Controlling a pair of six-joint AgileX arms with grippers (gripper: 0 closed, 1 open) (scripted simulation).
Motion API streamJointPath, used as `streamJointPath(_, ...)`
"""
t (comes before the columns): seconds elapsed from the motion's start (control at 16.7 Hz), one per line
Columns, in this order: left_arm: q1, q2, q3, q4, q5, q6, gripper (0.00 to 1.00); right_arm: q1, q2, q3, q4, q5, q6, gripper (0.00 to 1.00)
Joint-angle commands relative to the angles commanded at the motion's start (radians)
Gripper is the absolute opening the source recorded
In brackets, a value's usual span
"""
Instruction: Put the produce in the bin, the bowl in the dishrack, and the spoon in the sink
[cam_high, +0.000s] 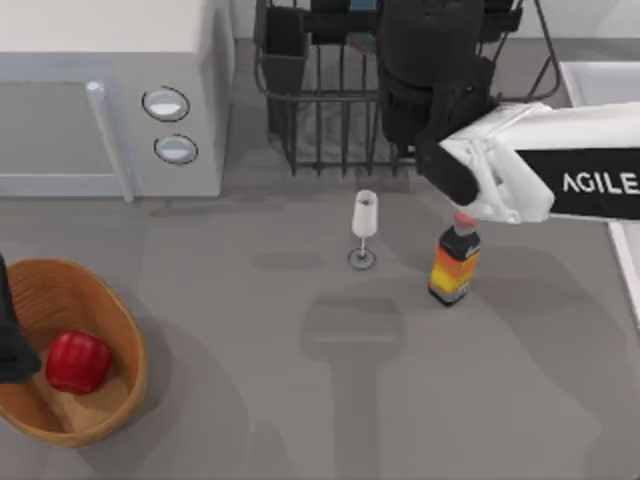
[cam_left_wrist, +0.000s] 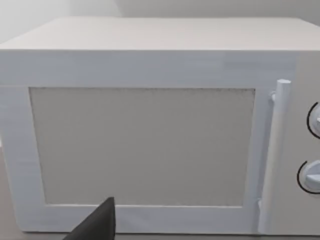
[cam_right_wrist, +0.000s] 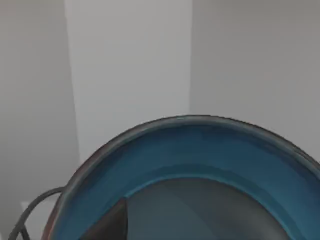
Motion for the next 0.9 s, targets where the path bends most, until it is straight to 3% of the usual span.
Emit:
streamJointPath(0.48, 0.0, 0.0, 0.0, 0.0, 0.0, 0.0, 1.0, -0.02, -0.058, -0.044, -0.025, -0.024, -0.001, 1.0)
streamJointPath(0.9, 0.0, 0.0, 0.0, 0.0, 0.0, 0.0, 1.0, -0.168, -0.558, -0.356, -0.187, -0.178, -0.005, 1.0)
